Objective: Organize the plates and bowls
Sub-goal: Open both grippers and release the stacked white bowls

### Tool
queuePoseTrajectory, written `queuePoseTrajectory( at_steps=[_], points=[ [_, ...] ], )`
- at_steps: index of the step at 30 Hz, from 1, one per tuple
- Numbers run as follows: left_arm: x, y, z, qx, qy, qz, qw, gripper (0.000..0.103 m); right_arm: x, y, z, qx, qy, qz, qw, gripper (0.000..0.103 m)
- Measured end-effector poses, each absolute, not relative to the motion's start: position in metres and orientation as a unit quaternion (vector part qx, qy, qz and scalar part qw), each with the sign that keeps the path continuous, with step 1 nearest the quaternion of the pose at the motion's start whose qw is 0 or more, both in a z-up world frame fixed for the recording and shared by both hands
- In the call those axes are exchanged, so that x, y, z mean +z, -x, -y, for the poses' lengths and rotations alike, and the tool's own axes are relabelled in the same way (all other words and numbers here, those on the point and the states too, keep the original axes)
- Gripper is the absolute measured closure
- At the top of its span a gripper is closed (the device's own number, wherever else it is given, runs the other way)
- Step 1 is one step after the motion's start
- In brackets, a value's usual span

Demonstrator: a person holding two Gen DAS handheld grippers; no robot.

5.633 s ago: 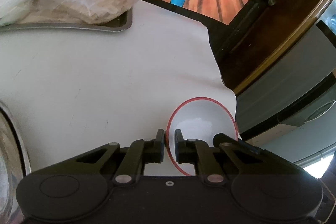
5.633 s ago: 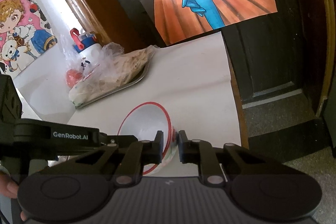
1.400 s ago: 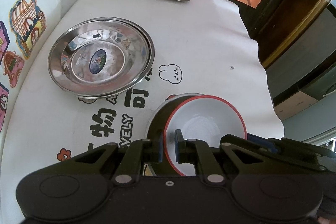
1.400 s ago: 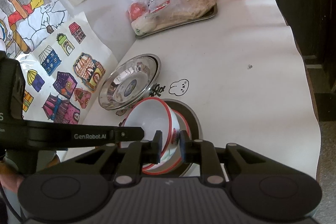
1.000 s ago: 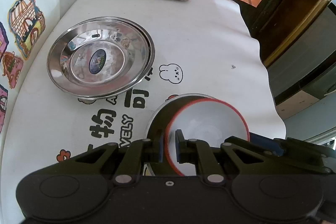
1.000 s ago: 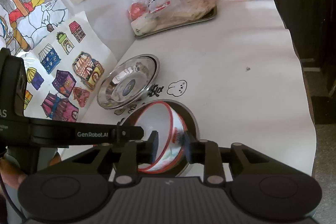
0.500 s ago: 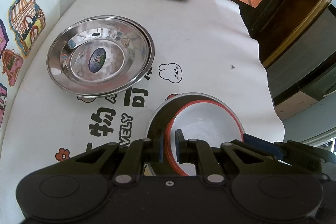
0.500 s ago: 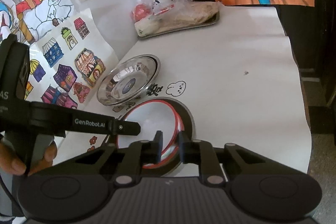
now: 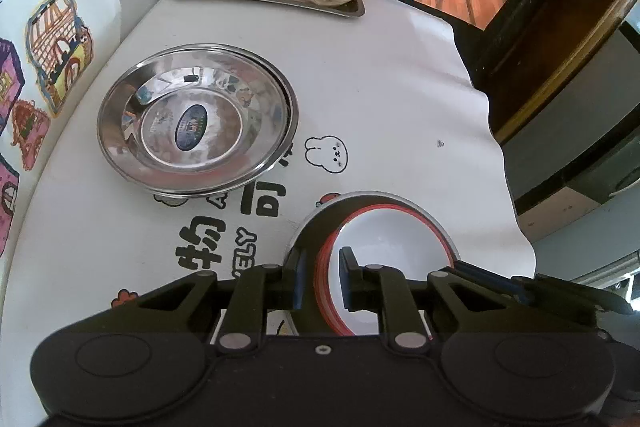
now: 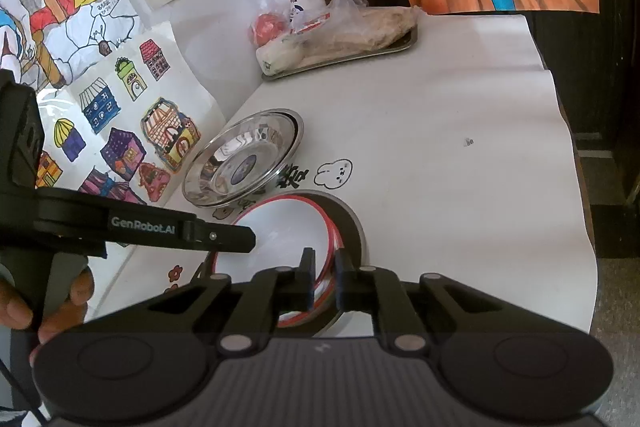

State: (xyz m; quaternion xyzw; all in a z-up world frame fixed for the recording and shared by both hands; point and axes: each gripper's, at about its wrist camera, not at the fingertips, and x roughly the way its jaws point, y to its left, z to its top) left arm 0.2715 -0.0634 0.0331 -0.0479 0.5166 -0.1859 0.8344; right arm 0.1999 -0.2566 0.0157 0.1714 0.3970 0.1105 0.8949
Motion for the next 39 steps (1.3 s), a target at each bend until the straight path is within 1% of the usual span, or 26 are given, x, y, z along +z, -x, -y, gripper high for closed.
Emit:
queuePoseTrajectory(
  at_steps=[5,14,22,27,29,31,33,35,37,39],
  points=[
    [0.035,-0.271,0.062,-0.187,0.051,-0.514,0.836,0.085,0.014,-0.202,0.257,0.113,-0.175,-0.392,0.896,0.094],
    [0.035,-0.268,0.059,-0.191,0.053,-0.508,0.838,0.085,0.016,-0.200,0.259,0.114,-0.178,-0.391,0.896,0.092],
    [0.036,-0.265,0.055,-0.195,0.059,-0.502,0.841,0.084,0.021,-0.195,0.254,0.115,-0.169,-0.383,0.901,0.084],
    [0.038,-0.263,0.050,-0.196,0.067,-0.496,0.843,0.081,0.023,-0.192,0.253,0.114,-0.165,-0.376,0.905,0.083],
    [0.040,-0.261,0.047,-0.201,0.072,-0.488,0.846,0.076,0.025,-0.189,0.254,0.113,-0.165,-0.371,0.907,0.080],
    [0.042,-0.257,0.042,-0.209,0.088,-0.472,0.852,0.056,0.027,-0.186,0.256,0.110,-0.168,-0.363,0.910,0.070],
    [0.044,-0.254,0.035,-0.211,0.108,-0.455,0.859,0.048,0.029,-0.184,0.257,0.109,-0.168,-0.356,0.913,0.066],
    [0.044,-0.251,0.027,-0.211,0.129,-0.442,0.862,0.046,0.030,-0.181,0.260,0.109,-0.172,-0.350,0.914,0.059],
    [0.045,-0.246,0.020,-0.209,0.143,-0.427,0.868,0.035,0.032,-0.177,0.262,0.109,-0.171,-0.342,0.917,0.048],
    [0.047,-0.239,0.015,-0.205,0.145,-0.409,0.877,0.030,0.034,-0.171,0.264,0.106,-0.172,-0.332,0.922,0.041]
  ],
)
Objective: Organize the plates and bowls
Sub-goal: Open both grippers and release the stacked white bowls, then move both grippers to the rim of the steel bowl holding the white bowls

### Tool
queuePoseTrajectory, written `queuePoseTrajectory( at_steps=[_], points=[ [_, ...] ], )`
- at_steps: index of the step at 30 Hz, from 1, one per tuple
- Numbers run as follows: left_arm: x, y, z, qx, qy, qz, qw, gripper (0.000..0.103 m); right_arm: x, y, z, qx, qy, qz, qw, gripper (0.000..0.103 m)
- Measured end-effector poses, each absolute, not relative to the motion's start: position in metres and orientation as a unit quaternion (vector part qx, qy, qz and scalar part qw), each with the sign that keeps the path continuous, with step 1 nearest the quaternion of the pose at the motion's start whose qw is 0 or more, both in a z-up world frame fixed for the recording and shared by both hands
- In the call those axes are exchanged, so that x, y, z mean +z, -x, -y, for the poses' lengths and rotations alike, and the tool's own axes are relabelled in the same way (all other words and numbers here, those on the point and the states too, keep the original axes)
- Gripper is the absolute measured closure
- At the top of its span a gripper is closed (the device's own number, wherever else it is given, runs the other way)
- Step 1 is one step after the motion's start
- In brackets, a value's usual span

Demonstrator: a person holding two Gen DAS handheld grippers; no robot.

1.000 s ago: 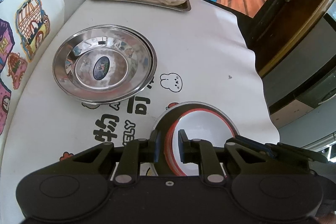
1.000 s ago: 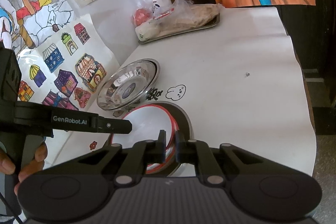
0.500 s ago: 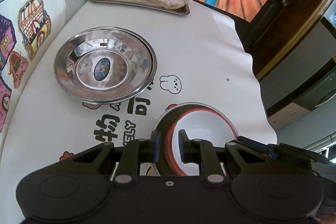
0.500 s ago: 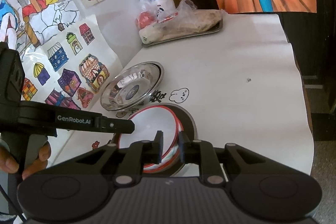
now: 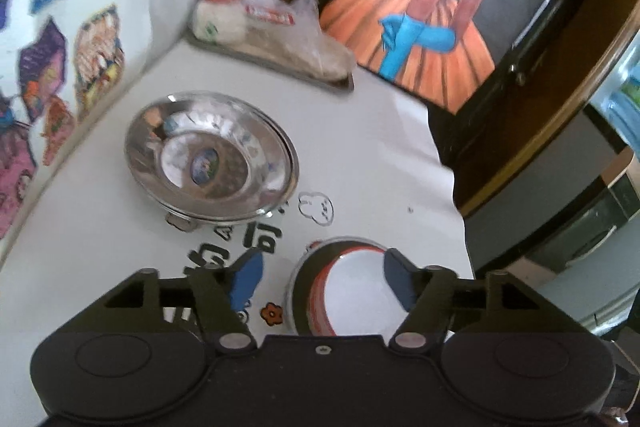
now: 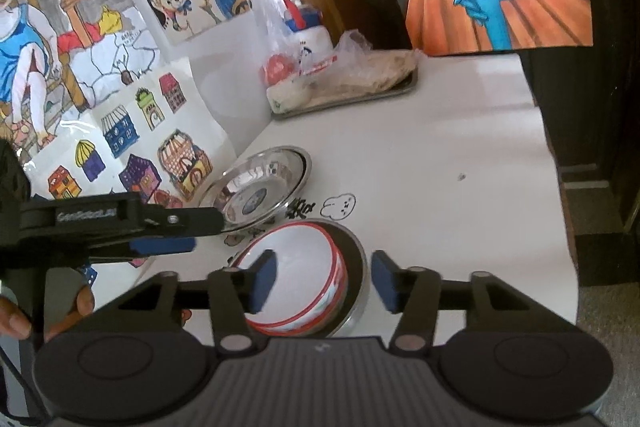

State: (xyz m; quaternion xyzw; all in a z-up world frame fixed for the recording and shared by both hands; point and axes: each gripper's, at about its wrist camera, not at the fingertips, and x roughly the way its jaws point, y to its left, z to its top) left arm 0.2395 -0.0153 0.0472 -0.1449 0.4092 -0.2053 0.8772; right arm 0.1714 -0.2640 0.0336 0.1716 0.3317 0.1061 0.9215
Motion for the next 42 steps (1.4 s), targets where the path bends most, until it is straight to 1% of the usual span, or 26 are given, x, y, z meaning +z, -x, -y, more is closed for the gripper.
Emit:
queuePoseTrajectory(
  at_steps=[1,2,4,6,8,9,13,16,19,24,26,31,34,42],
  points=[
    [0.049,-0.234,0.013,-0.205,0.141,-0.396,0.884,0.025,0.034,-0.168,0.266,0.104,-0.173,-0.327,0.923,0.036],
    [0.050,-0.230,0.012,-0.205,0.137,-0.386,0.889,0.023,0.035,-0.165,0.267,0.102,-0.175,-0.320,0.925,0.033],
    [0.053,-0.218,0.009,-0.202,0.130,-0.356,0.903,0.013,0.037,-0.157,0.270,0.097,-0.179,-0.305,0.930,0.021],
    [0.054,-0.207,0.007,-0.199,0.122,-0.332,0.914,0.005,0.039,-0.148,0.271,0.090,-0.177,-0.291,0.936,0.015],
    [0.057,-0.196,0.004,-0.197,0.114,-0.311,0.923,0.003,0.040,-0.139,0.271,0.083,-0.170,-0.278,0.942,0.011],
    [0.057,-0.190,0.003,-0.196,0.108,-0.301,0.927,0.001,0.040,-0.135,0.271,0.078,-0.167,-0.272,0.944,0.008],
    [0.054,-0.172,-0.001,-0.187,0.098,-0.281,0.936,0.001,0.040,-0.116,0.265,0.068,-0.151,-0.248,0.954,0.000],
    [0.049,-0.160,-0.006,-0.172,0.097,-0.272,0.942,0.001,0.038,-0.099,0.258,0.058,-0.130,-0.225,0.964,0.000],
    [0.046,-0.146,-0.008,-0.144,0.089,-0.247,0.954,0.001,0.033,-0.081,0.247,0.048,-0.110,-0.200,0.972,0.000],
    [0.039,-0.113,-0.010,-0.073,0.054,-0.207,0.974,0.001,0.022,-0.050,0.235,0.027,-0.100,-0.170,0.980,0.000],
    [0.035,-0.100,-0.013,-0.058,0.054,-0.192,0.978,0.001,0.017,-0.036,0.231,0.015,-0.103,-0.158,0.982,0.000],
    [0.027,-0.080,-0.025,-0.052,0.071,-0.209,0.974,0.001,0.007,-0.010,0.229,0.002,-0.138,-0.152,0.979,0.000],
    [0.019,-0.074,-0.030,-0.052,0.071,-0.226,0.970,0.001,0.000,-0.005,0.230,0.003,-0.148,-0.162,0.976,0.000],
    [-0.005,-0.088,-0.034,-0.066,0.066,-0.276,0.957,0.001,-0.016,-0.016,0.240,-0.002,-0.170,-0.200,0.965,0.000]
  ],
)
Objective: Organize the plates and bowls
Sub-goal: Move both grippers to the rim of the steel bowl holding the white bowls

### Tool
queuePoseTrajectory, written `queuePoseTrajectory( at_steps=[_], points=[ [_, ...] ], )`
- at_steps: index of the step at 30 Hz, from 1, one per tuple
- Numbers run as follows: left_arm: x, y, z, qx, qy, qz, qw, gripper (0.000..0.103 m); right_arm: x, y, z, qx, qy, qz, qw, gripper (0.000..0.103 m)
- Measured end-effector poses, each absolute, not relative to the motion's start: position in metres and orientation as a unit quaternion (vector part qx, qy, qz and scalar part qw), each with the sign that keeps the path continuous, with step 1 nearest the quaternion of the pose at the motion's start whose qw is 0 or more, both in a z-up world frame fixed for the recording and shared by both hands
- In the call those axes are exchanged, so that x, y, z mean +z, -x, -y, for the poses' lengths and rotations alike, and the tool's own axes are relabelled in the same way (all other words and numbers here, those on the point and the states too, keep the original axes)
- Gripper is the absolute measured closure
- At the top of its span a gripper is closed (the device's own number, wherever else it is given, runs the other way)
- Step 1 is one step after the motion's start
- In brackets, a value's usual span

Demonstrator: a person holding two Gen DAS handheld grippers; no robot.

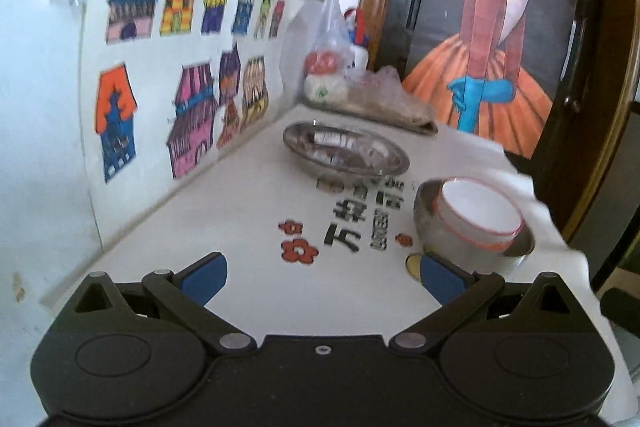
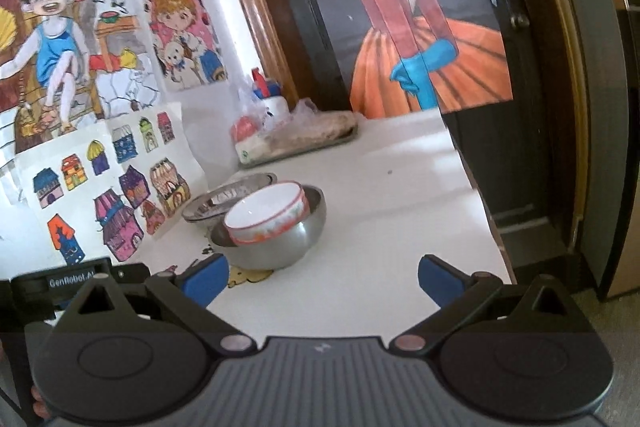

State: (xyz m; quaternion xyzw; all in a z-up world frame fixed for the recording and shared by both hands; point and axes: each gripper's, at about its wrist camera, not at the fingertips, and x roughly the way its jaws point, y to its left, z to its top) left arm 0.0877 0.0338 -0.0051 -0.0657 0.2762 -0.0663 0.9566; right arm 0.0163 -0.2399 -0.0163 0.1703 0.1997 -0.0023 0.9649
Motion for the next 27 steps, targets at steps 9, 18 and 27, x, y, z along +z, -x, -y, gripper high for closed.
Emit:
queuePoseTrajectory(
  at_steps=[9,18,27],
  points=[
    [-0.011,-0.123,-0.025,-0.096,0.037,-0.315,0.943,0.001,-0.019,-0.054,0.255,-0.025,-0.194,-0.246,0.949,0.000],
    [-0.001,-0.167,-0.018,-0.115,0.059,-0.339,0.932,0.001,-0.010,-0.098,0.262,-0.021,-0.202,-0.256,0.945,0.000],
    [-0.003,-0.192,-0.017,-0.132,0.072,-0.347,0.926,0.001,-0.013,-0.119,0.267,-0.017,-0.201,-0.268,0.942,0.000]
  ],
)
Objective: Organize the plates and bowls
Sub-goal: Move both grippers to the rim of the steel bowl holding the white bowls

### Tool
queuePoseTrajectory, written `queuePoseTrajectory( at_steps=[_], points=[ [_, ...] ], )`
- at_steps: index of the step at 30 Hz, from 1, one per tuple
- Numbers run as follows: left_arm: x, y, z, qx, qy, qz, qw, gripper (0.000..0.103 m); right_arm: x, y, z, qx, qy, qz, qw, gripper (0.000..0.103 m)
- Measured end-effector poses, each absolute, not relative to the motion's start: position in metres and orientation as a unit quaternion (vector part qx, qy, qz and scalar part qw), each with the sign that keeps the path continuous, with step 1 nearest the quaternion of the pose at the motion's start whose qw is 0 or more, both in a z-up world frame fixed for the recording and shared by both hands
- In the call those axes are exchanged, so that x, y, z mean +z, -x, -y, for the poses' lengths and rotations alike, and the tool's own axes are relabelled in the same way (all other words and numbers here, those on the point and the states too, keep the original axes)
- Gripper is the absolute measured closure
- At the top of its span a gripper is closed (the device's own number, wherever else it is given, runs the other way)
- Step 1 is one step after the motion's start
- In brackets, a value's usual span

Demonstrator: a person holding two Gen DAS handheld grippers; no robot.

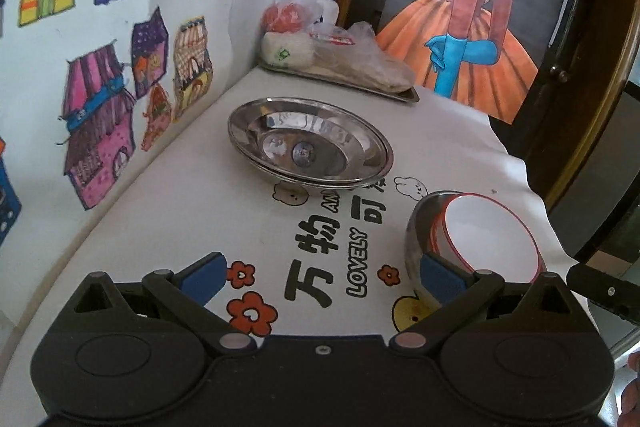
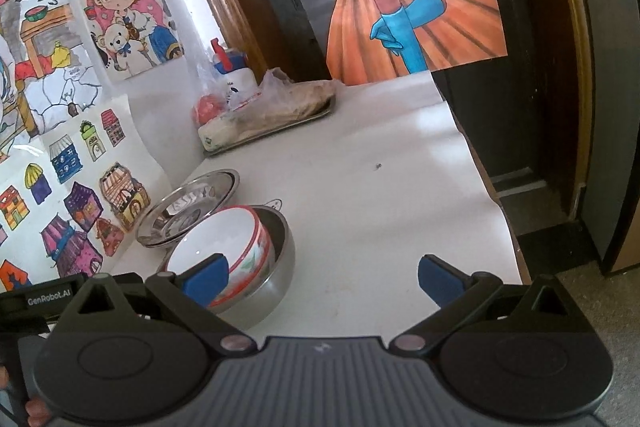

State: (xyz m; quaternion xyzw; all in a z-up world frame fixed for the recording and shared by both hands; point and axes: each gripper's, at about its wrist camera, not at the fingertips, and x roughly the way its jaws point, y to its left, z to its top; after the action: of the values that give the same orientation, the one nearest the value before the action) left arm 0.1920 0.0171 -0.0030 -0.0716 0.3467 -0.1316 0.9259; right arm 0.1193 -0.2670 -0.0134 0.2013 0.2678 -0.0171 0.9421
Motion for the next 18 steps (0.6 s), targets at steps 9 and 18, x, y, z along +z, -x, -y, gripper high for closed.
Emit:
queuePoseTrajectory(
  at_steps=[9,18],
  points=[
    [-0.005,-0.210,-0.010,-0.156,0.074,-0.357,0.918,0.004,-0.016,-0.136,0.267,-0.024,-0.180,-0.287,0.941,0.003],
    [-0.008,-0.224,-0.001,-0.188,0.075,-0.385,0.901,0.021,-0.010,-0.157,0.263,0.003,-0.138,-0.326,0.935,0.018]
  ],
)
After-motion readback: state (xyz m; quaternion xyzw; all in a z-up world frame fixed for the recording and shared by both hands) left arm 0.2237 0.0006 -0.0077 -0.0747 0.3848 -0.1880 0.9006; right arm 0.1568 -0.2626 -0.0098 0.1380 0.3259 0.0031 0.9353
